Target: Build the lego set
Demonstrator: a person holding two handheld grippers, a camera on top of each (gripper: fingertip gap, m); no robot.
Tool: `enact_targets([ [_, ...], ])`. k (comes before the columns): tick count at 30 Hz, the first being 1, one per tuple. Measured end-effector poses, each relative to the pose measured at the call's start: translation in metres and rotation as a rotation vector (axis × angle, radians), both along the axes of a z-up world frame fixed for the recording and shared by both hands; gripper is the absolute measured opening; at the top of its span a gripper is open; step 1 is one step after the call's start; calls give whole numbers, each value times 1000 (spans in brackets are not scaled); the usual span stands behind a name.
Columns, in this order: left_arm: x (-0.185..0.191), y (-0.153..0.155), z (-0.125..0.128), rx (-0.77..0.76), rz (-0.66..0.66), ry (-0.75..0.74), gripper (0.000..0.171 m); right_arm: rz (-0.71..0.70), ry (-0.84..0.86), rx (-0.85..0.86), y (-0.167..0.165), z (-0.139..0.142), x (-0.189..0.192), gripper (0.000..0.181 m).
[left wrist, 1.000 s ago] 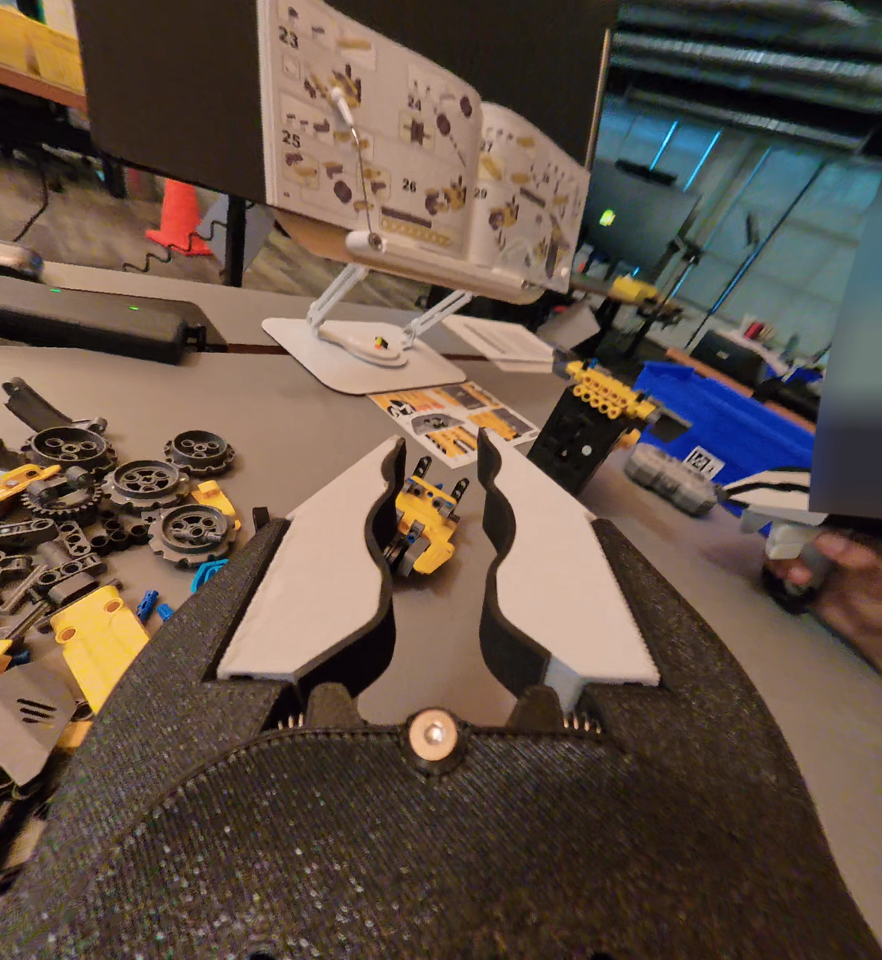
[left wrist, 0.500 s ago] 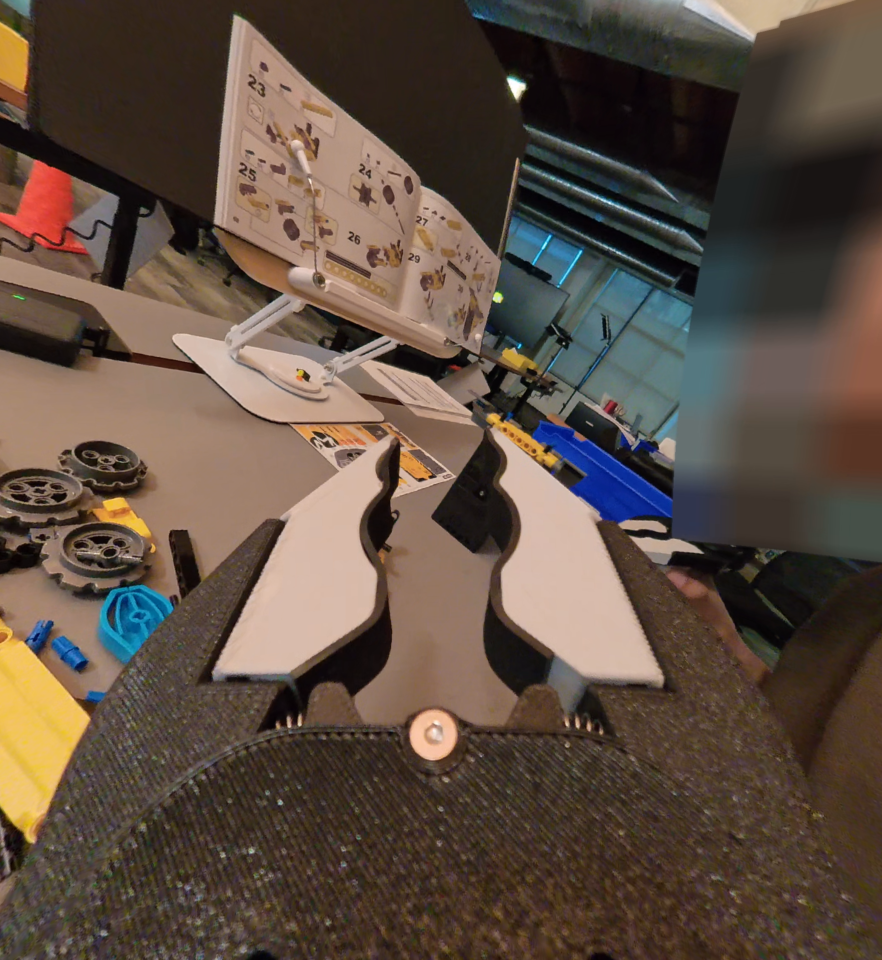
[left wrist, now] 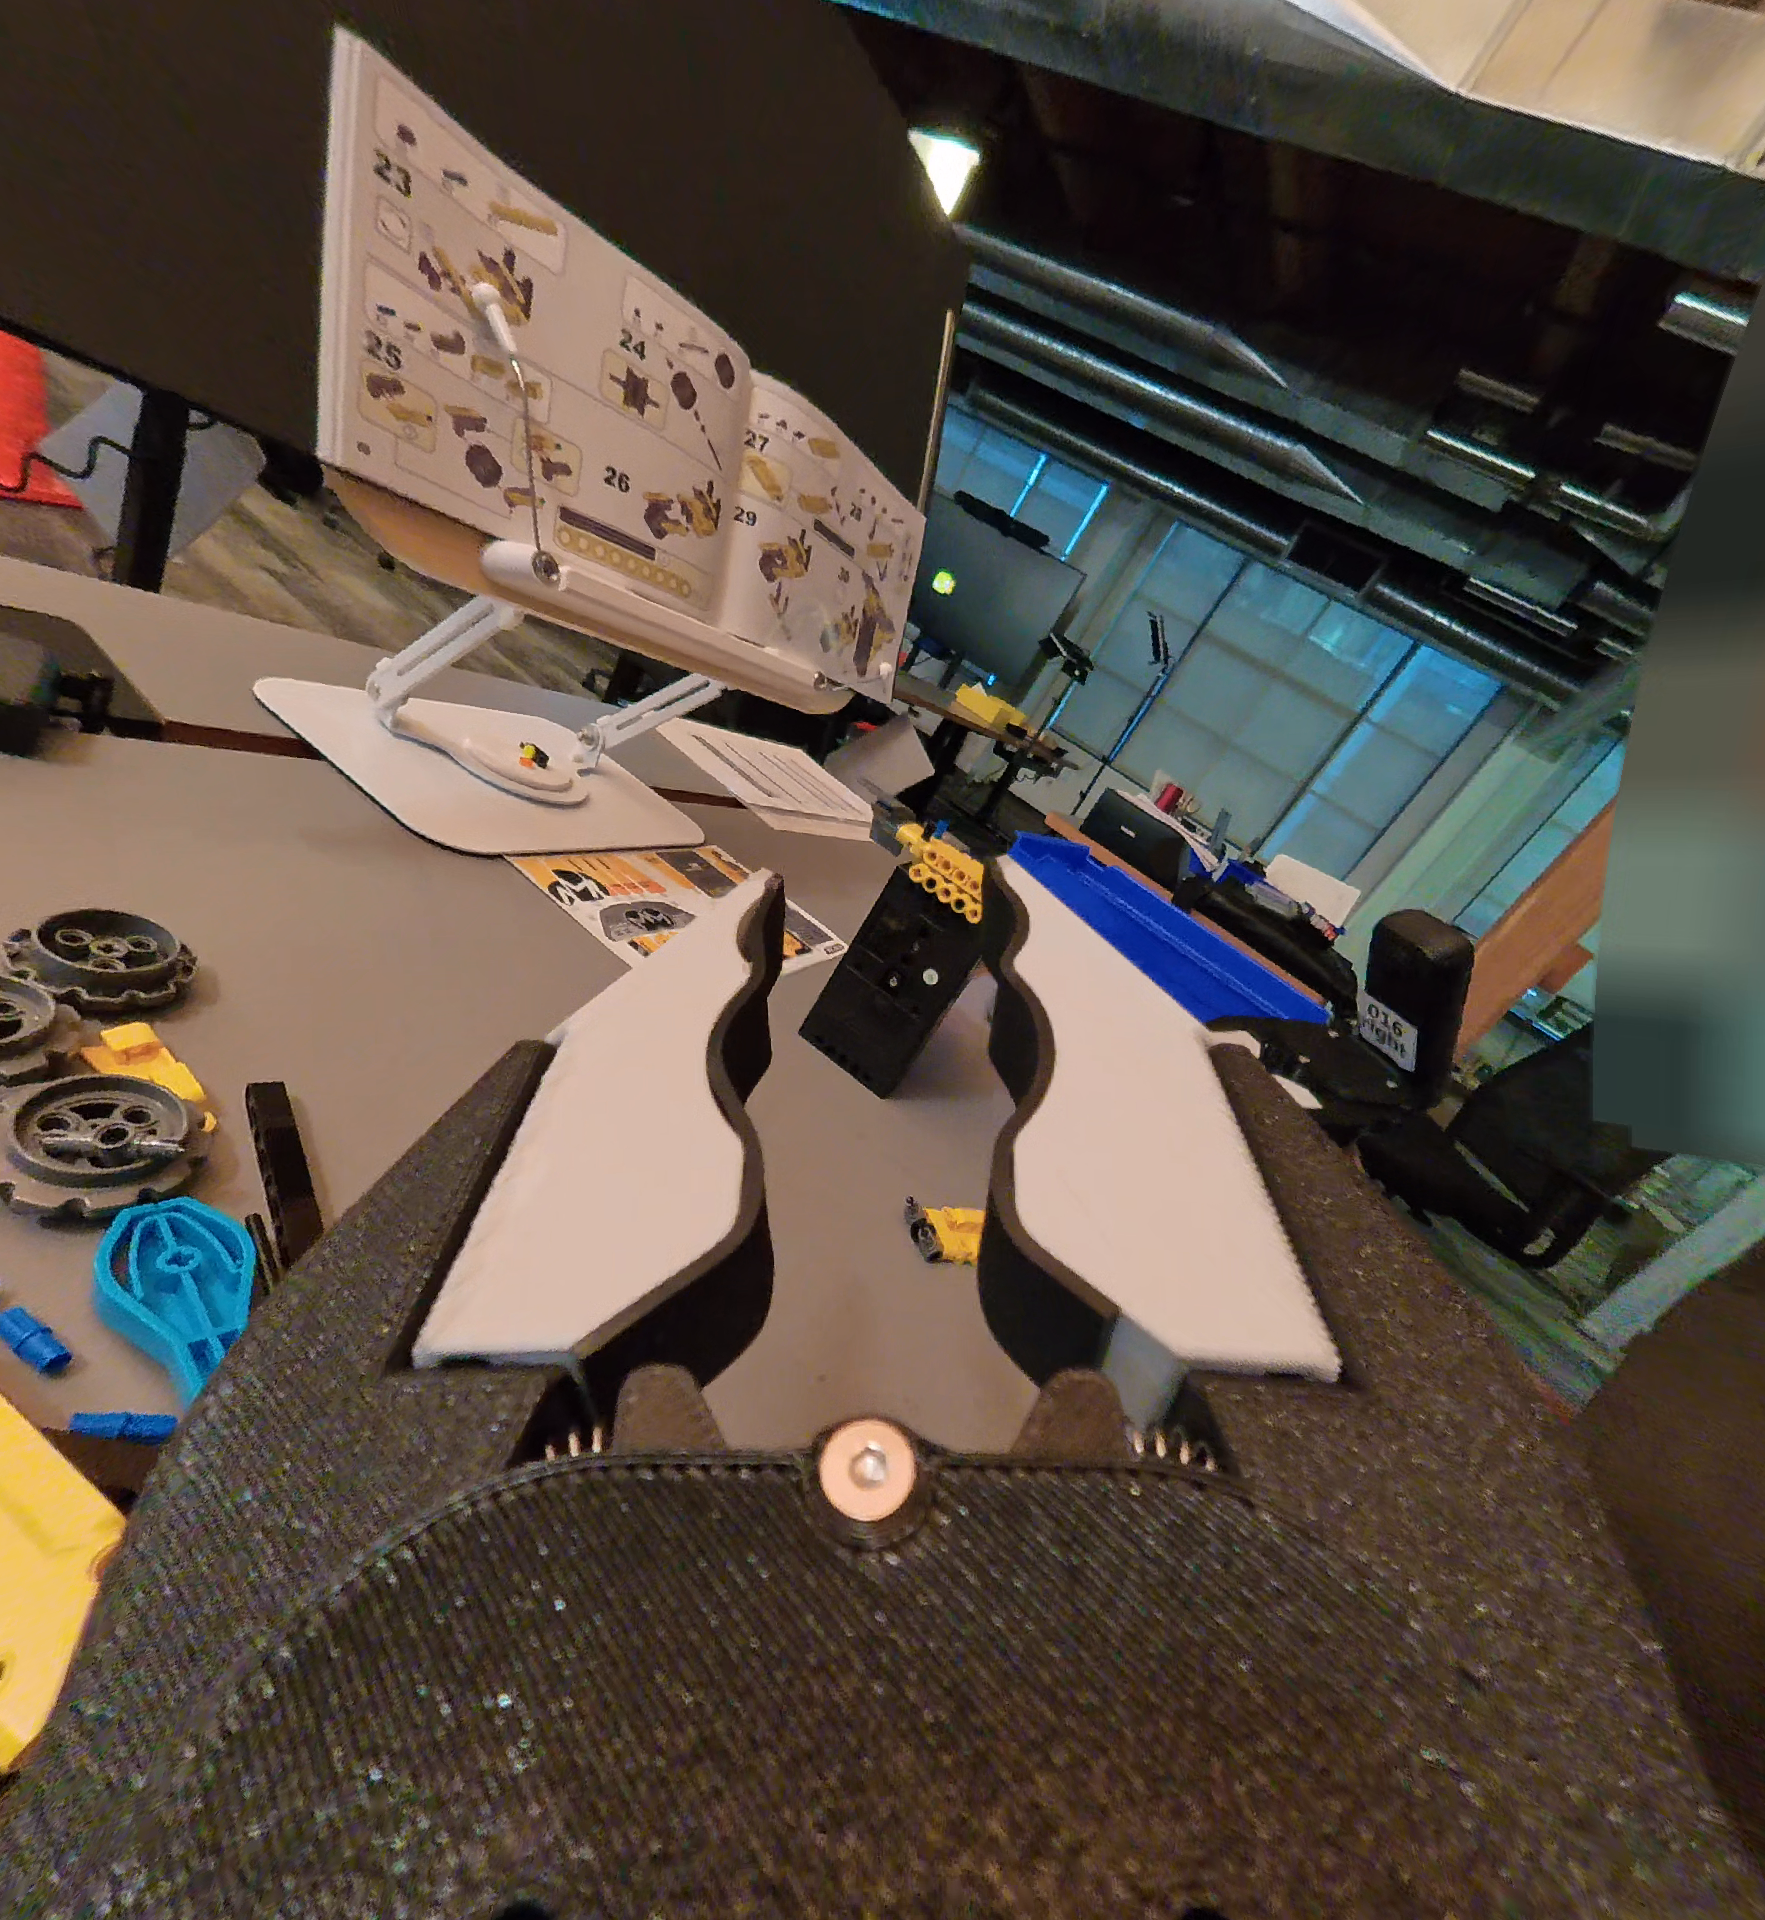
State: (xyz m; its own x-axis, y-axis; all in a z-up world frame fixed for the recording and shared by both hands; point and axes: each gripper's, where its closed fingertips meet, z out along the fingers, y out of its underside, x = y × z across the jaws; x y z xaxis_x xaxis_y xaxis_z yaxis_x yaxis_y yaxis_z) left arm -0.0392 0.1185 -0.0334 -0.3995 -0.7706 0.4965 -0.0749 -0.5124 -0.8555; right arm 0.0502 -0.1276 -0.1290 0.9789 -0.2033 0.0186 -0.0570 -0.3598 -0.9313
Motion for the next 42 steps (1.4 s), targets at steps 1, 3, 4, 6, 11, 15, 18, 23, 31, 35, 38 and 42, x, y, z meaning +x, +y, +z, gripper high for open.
enact_targets([
  [1, -1, 2, 3, 2, 11, -14, 34, -2, -5, 4, 0, 1, 0, 6],
  [3, -3, 5, 3, 4, 28, -19, 34, -6, -9, 22, -2, 4, 0, 6],
  [4, -2, 6, 1, 2, 32, -10, 34, -9, -10, 34, -2, 5, 0, 6],
  [6, -2, 7, 0, -7, 24, -2, 36, -16, -10, 58, -5, 9, 1, 6],
  [11, -2, 9, 3, 64, 74, -6, 41, -33, -16, 77, -9, 12, 2, 6],
  [15, -2, 41, 8, 135, 244, 47, 41, -42, -37, 38, -7, 7, 2, 6],
  [18, -8, 82, 6, 235, 435, 175, 44, -44, -121, 10, -3, 7, 1, 6],
  [23, -38, 148, -17, 526, 762, 320, 37, 13, -207, 3, 34, 30, -18, 6],
  [31, -58, 181, -35, 426, 792, 413, 33, 297, -204, -1, 170, 54, -82, 6],
  [35, -75, 202, -47, 473, 852, 481, 32, 400, -153, -83, 232, 34, -107, 7],
  [38, -79, 207, -55, 404, 833, 499, 32, 499, -106, -155, 265, 21, -131, 7],
  [42, -78, 203, -50, 389, 818, 470, 33, 586, -82, -234, 300, -1, -161, 7],
])
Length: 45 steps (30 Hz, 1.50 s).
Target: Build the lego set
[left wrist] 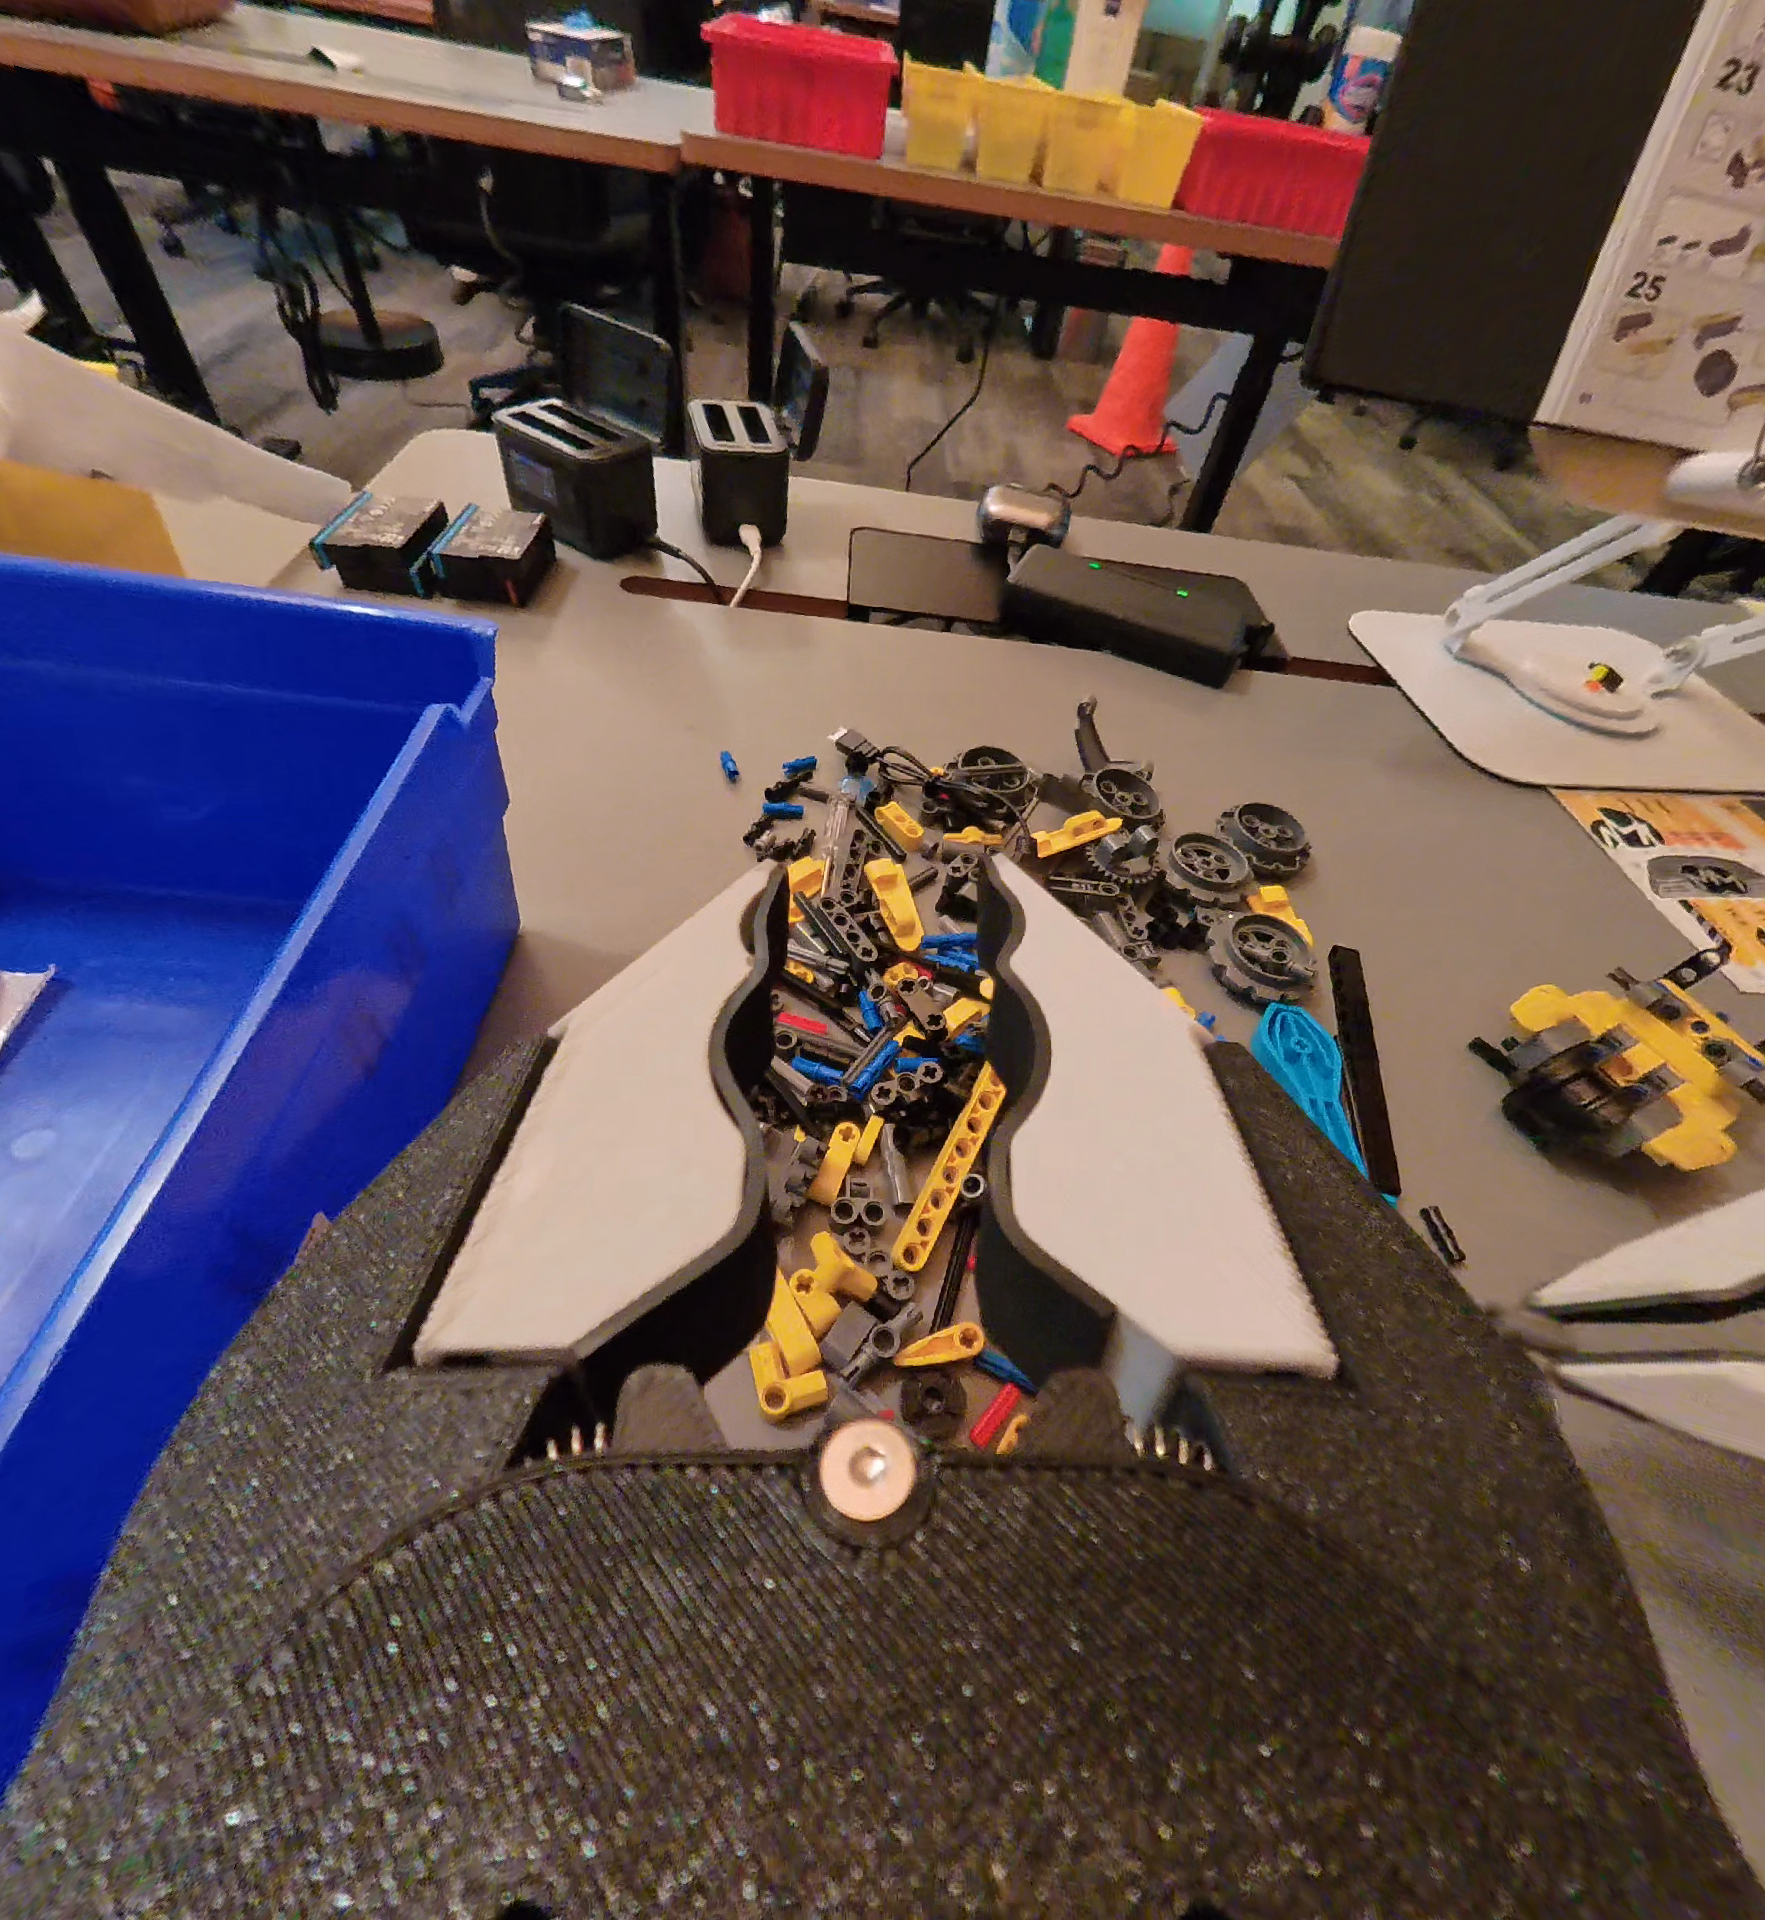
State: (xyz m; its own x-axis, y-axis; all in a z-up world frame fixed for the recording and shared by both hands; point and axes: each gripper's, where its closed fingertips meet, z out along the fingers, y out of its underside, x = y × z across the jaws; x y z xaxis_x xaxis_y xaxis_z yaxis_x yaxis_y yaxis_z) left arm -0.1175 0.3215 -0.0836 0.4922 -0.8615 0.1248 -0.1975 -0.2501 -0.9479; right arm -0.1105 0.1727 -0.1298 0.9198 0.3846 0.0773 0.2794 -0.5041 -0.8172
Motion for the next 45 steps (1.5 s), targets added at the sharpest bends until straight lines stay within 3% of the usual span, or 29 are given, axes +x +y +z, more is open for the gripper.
enact_targets([
  [3, -2, 1, -6, 15, 15, 41, 32, 2, -23, -49, 19, -18, -5, 7],
  [9, -21, 25, -30, 48, 191, 211, 23, 11, -17, -117, 33, -38, -7, 12],
  [12, -24, 28, -34, 65, 222, 250, 0, 1, -35, -108, 32, -40, -5, 20],
  [14, -25, 30, -37, 67, 238, 269, 0, -26, -73, -94, 29, -35, 3, 22],
  [21, -16, 22, -45, -10, 176, 257, 1, -98, -110, 9, 2, -9, 22, 22],
  [23, -10, 14, -47, -56, 114, 232, 13, -119, -107, 35, -11, -6, 29, 22],
  [27, -5, 6, -58, -104, 54, 259, 23, -130, -58, 102, -30, 1, 36, 18],
  [33, 6, -20, -87, -101, -94, 425, 26, -167, -57, 201, -32, 21, 45, 17],
  [38, 10, -31, -94, -135, -156, 445, 31, -163, -85, 202, -32, 20, 43, 17],
  [41, 10, -36, -101, -125, -174, 491, 32, -156, -102, 199, -31, 18, 41, 17],
  [45, 8, -30, -102, -100, -141, 512, 20, -151, -116, 183, -30, 12, 40, 17],
])
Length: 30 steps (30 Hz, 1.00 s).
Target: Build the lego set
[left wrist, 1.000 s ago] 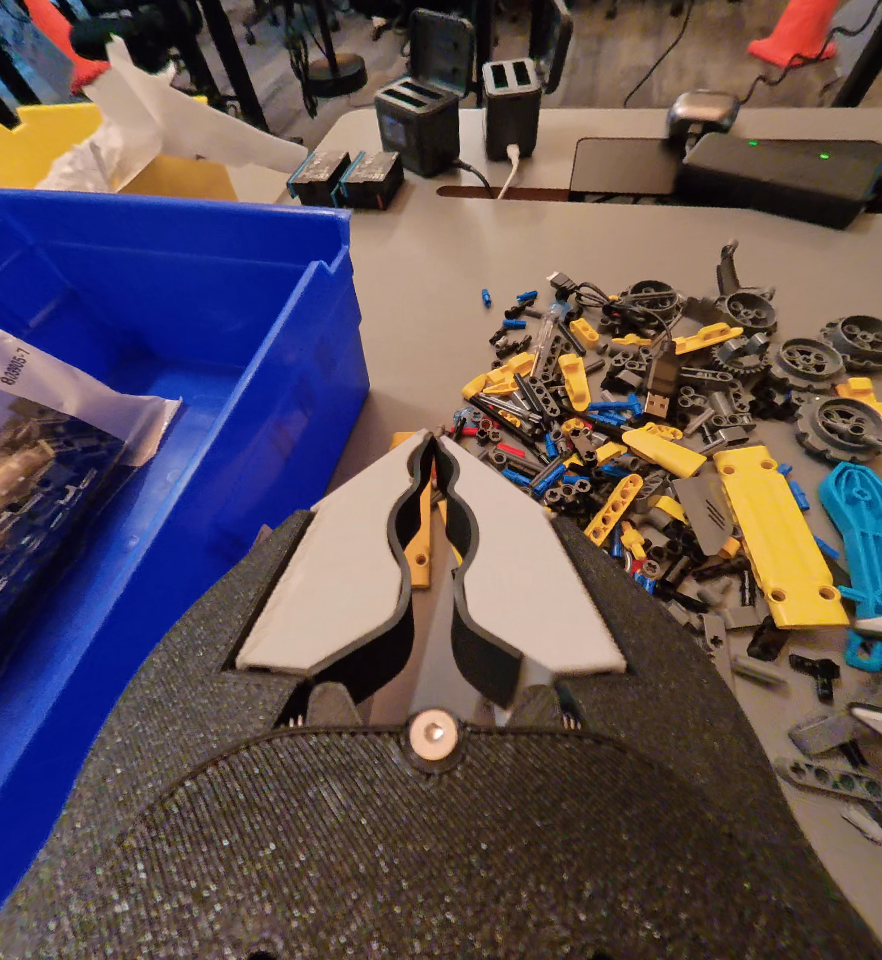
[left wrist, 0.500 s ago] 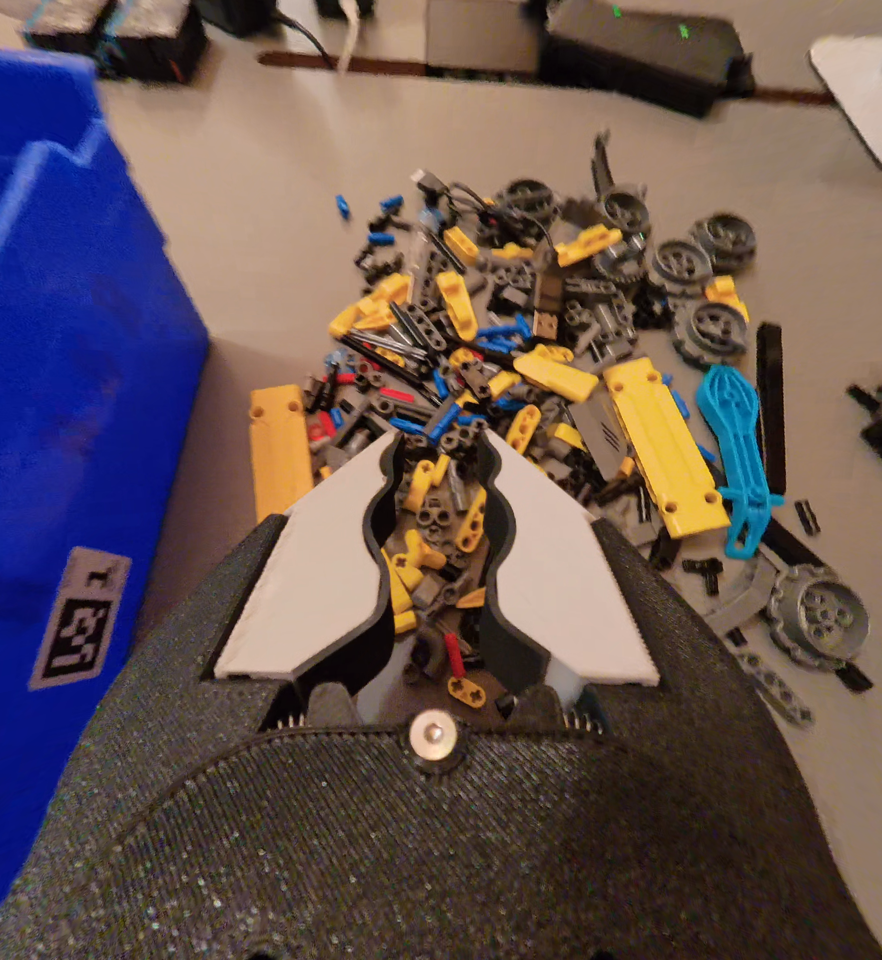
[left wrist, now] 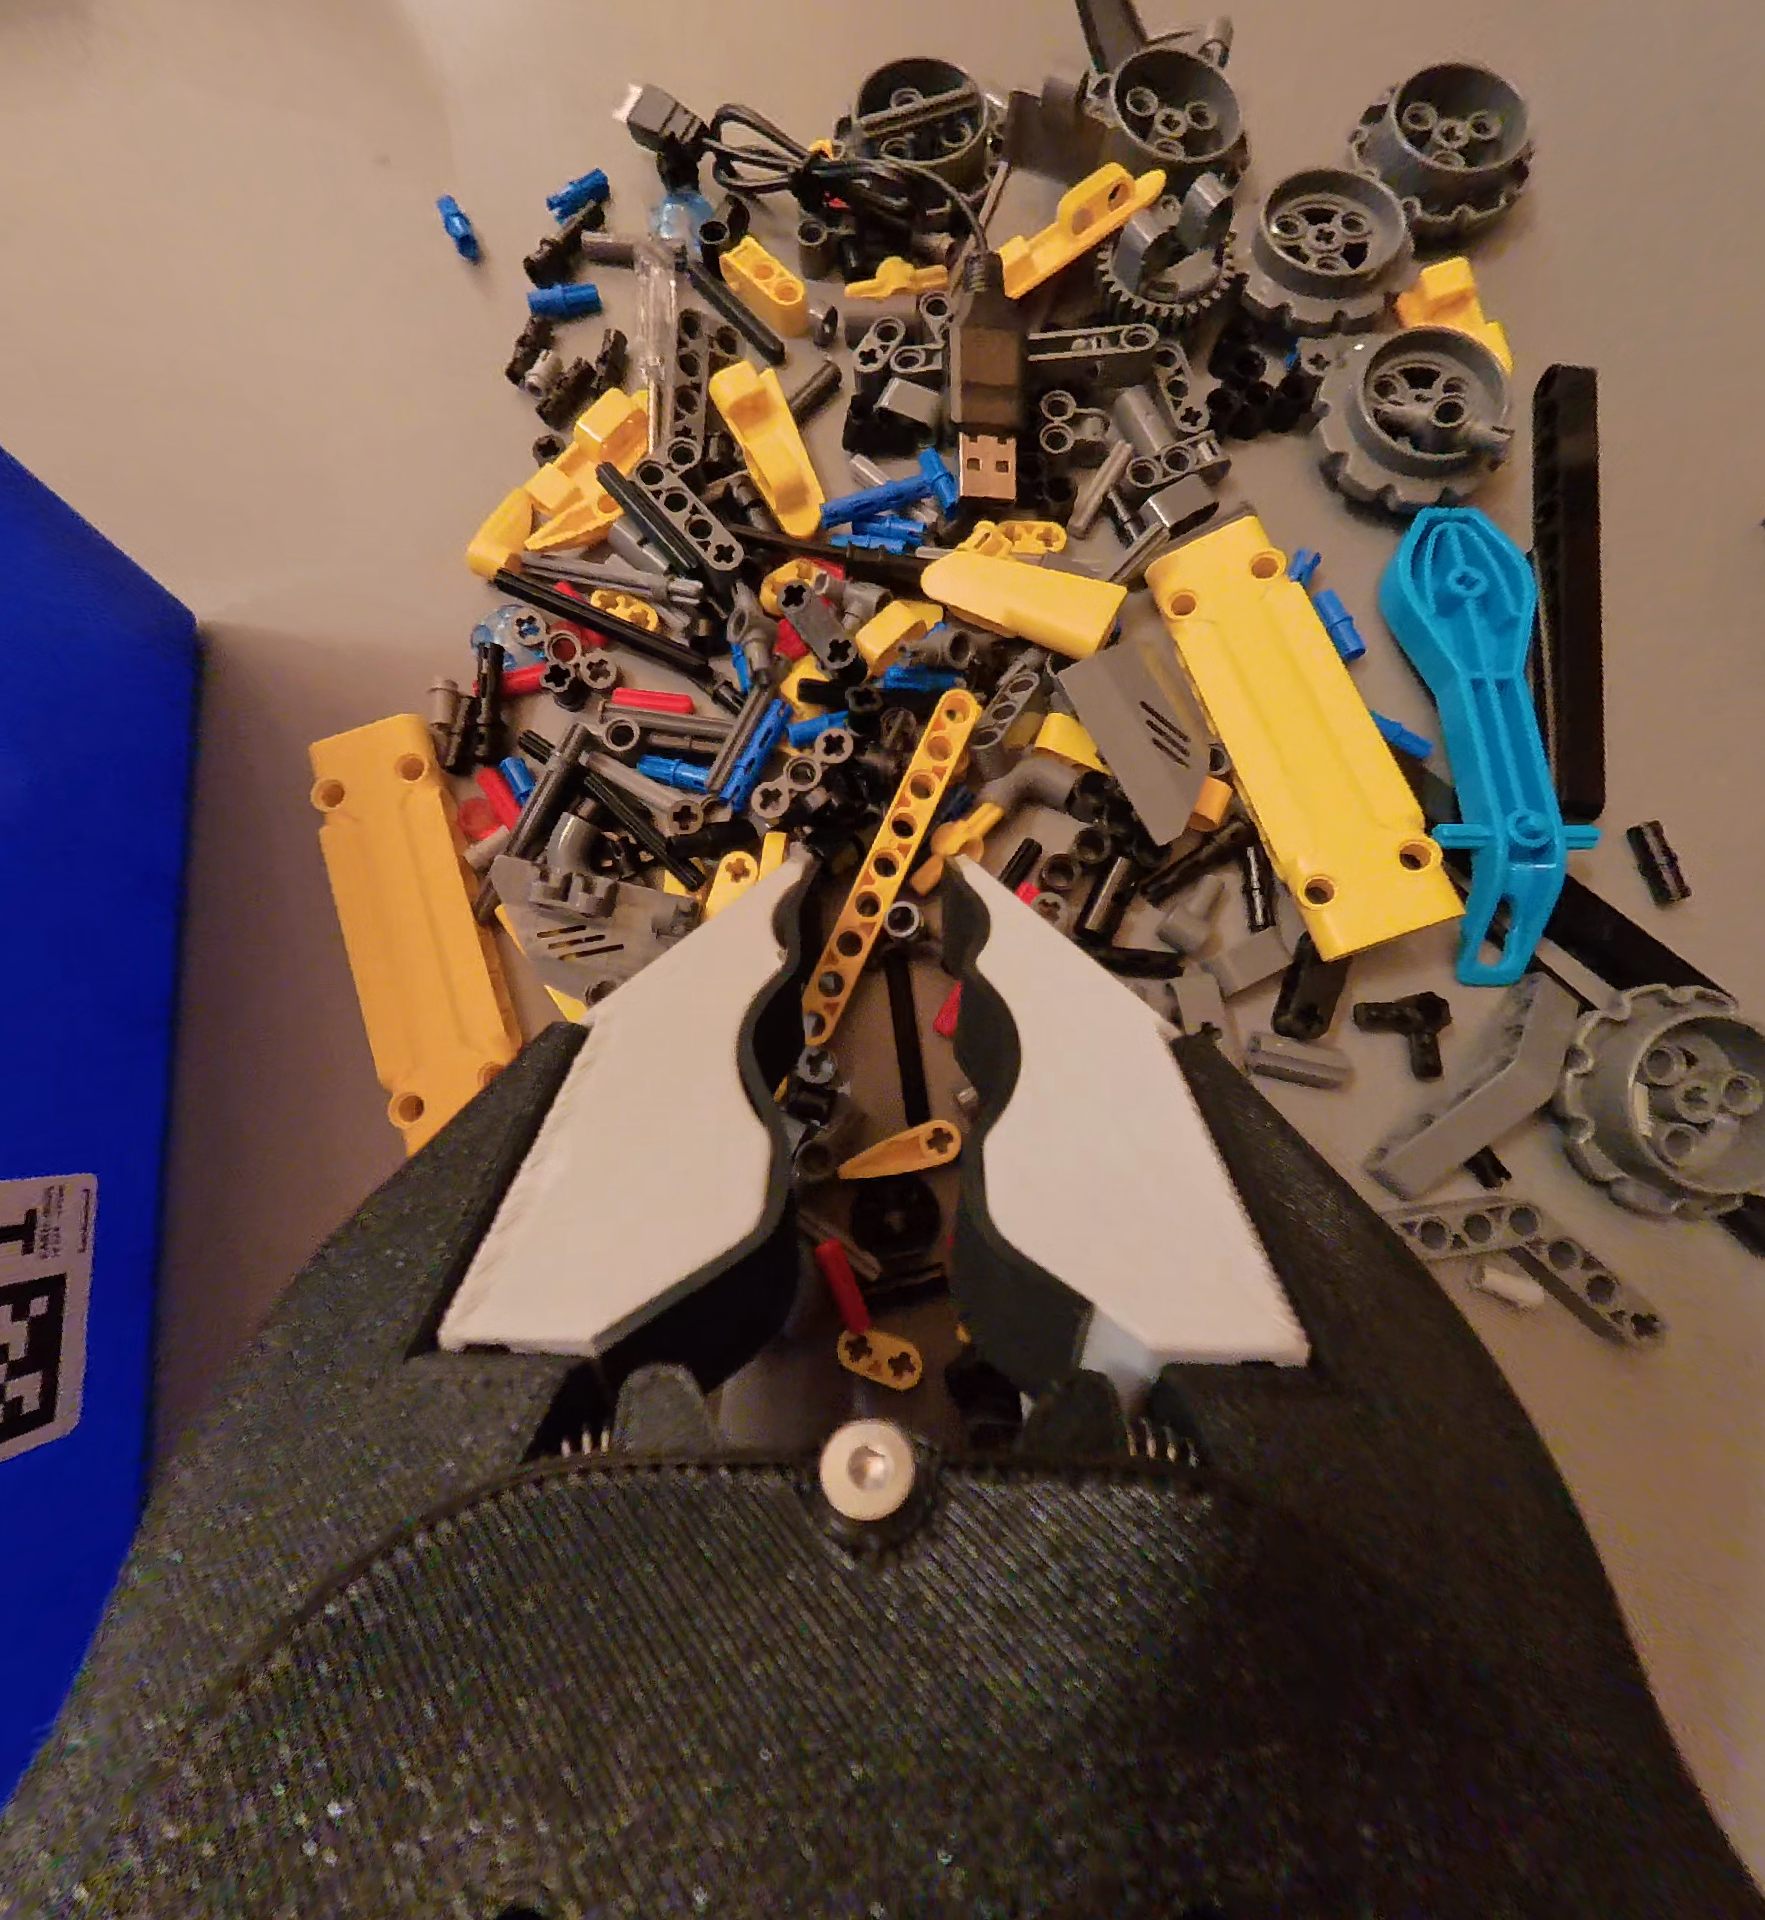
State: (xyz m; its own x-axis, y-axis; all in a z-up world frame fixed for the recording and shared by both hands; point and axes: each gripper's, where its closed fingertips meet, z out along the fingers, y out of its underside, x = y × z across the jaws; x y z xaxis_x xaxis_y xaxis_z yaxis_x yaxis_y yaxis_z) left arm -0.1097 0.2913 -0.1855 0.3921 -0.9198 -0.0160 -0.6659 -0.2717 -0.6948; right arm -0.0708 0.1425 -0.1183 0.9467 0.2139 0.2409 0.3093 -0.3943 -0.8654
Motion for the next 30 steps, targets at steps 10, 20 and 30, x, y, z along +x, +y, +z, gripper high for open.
enact_targets([
  [10, 2, 3, 15, 5, 13, -71, 5, -6, -4, 1, -1, 1, 2, 17],
  [20, -13, 34, 39, 107, 164, -157, 5, -10, -23, -1, -2, 0, 2, 17],
  [30, -40, 62, 41, 109, 252, -193, 5, -9, -23, -6, -2, -2, 2, 17],
])
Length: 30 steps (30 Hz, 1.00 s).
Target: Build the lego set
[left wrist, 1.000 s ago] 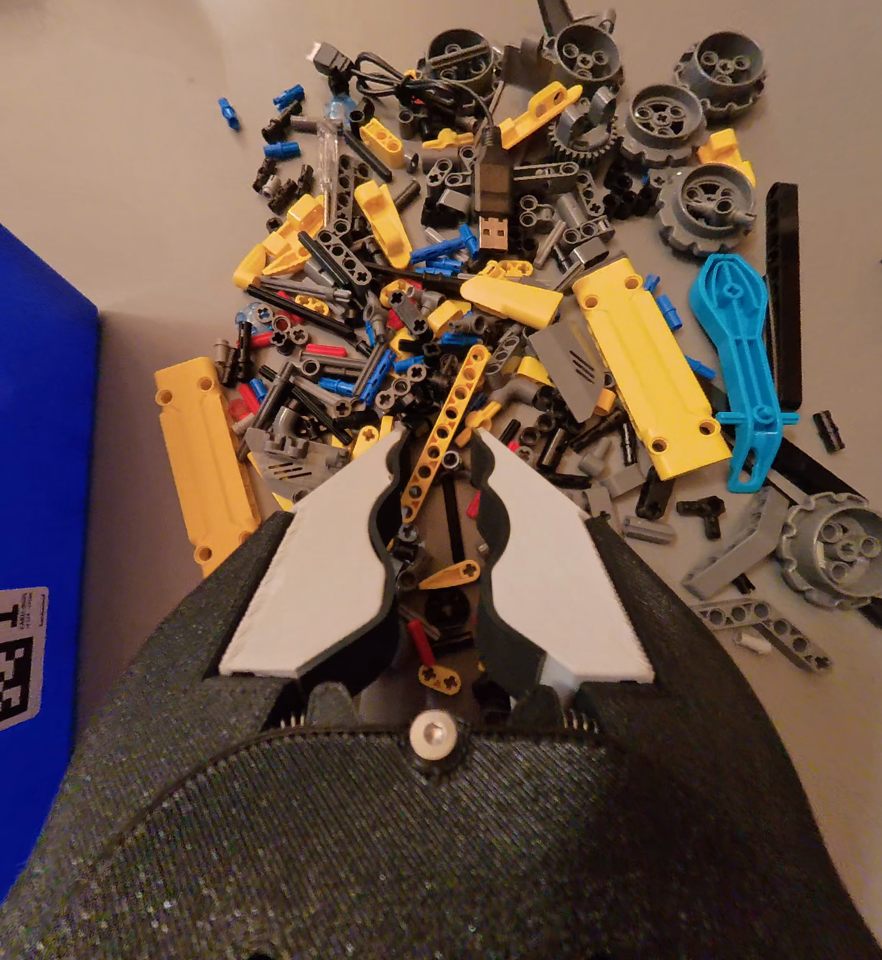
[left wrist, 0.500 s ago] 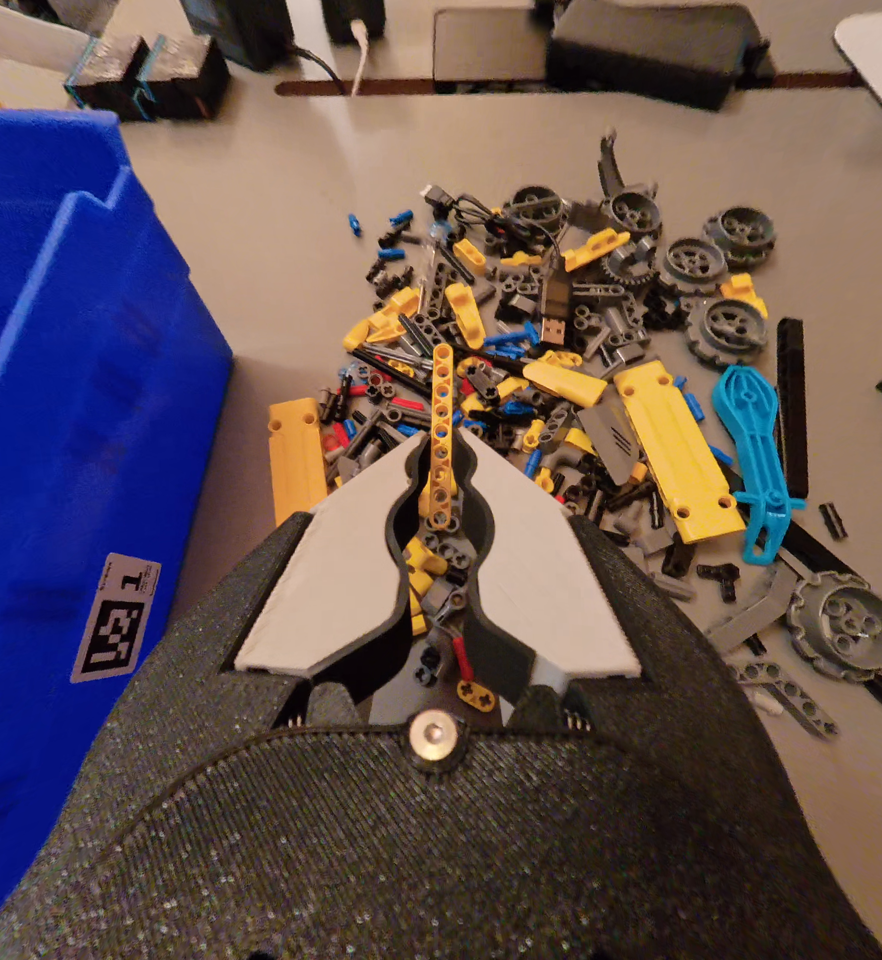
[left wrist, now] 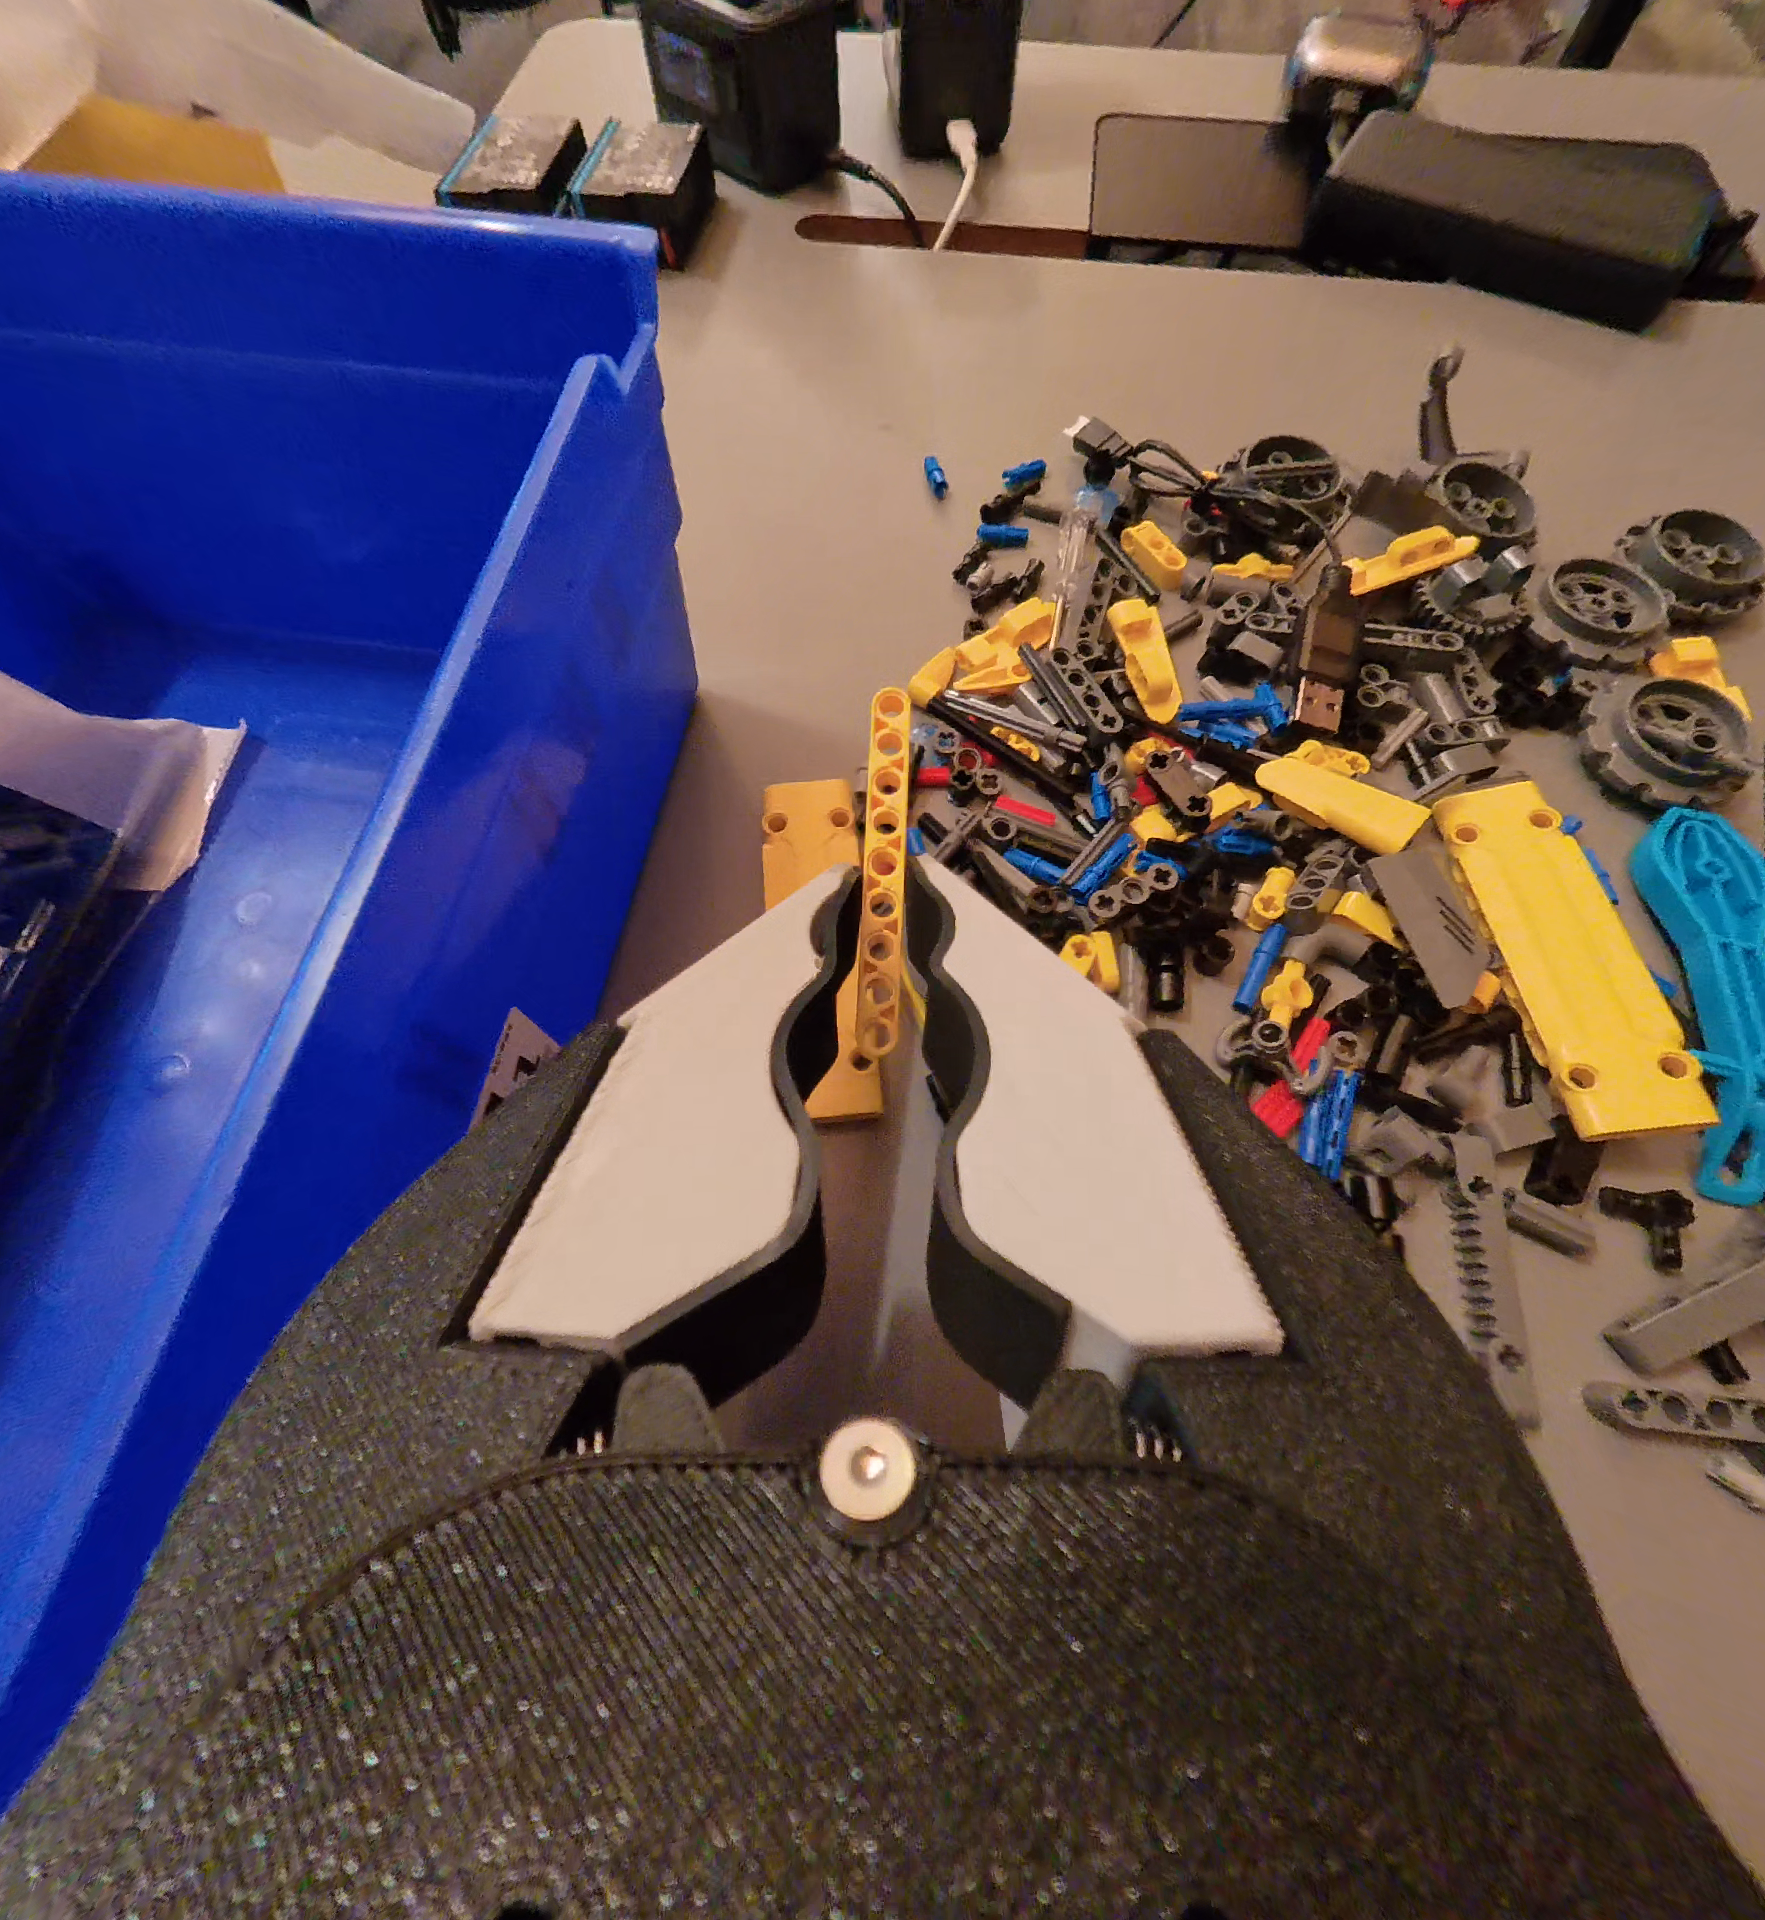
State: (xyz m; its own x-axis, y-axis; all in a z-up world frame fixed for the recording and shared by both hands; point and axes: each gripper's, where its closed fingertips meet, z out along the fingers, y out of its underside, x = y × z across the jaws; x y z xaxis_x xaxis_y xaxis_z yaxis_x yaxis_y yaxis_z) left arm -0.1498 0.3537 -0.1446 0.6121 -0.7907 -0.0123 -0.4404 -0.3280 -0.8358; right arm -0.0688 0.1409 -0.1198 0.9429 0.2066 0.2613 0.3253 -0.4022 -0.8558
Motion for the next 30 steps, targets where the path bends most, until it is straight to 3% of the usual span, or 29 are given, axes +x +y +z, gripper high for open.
enact_targets([
  [11, 0, 1, -4, -11, -2, 6, 5, 4, -31, -11, 0, -3, -3, 17],
  [30, -6, -1, -31, -18, 6, 184, 5, 14, -60, -6, 2, -4, -8, 17],
])
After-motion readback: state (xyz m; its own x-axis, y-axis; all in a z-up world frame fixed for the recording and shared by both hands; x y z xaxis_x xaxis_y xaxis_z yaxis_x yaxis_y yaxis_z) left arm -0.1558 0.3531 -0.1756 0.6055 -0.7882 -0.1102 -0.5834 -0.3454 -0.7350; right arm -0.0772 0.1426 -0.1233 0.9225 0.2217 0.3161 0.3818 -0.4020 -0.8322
